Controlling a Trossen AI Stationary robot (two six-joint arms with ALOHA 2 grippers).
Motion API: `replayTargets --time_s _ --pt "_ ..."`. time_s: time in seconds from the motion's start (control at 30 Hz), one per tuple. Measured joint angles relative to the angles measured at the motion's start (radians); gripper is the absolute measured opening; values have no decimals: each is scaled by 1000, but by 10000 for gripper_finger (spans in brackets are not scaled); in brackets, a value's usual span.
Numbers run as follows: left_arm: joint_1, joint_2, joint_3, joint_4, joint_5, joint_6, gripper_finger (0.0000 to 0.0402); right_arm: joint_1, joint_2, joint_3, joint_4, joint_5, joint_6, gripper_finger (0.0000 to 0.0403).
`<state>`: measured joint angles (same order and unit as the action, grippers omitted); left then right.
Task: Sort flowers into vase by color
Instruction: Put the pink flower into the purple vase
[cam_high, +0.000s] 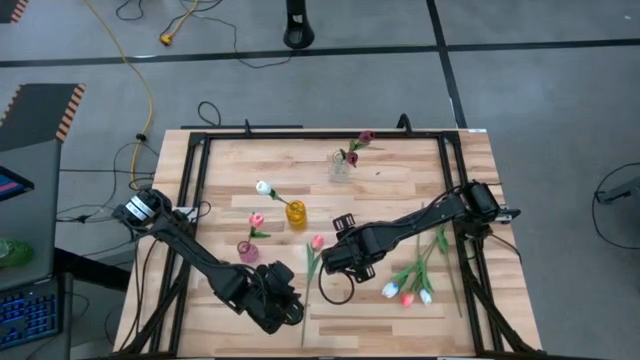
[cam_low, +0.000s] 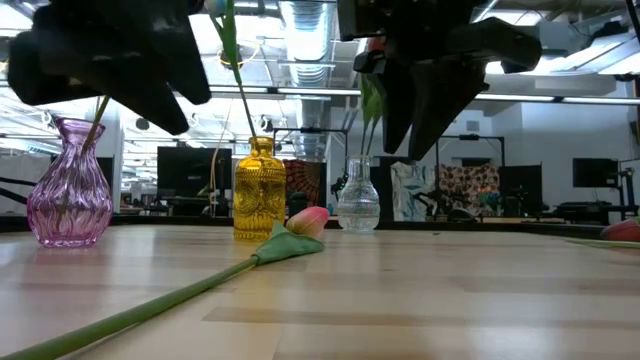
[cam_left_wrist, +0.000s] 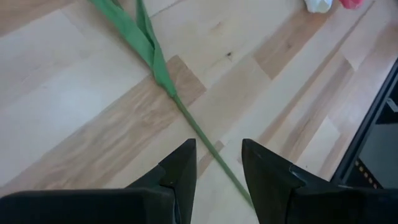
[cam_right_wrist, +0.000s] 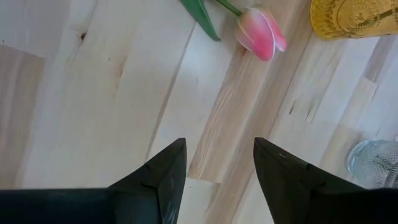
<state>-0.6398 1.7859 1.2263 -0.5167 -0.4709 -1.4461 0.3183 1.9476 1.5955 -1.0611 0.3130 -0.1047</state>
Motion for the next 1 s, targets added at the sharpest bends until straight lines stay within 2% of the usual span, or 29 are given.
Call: replayTargets --time_s 0.57,0.73,1.0 --pt "73 1 -1 9 2 -118 116 25 0 0 18 0 33 214" --pt "62 44 -1 52 -15 -162 116 65 0 0 -38 0 53 214" --pt "40 118 7 89 -51 -207 116 116 0 0 -15 0 71 214"
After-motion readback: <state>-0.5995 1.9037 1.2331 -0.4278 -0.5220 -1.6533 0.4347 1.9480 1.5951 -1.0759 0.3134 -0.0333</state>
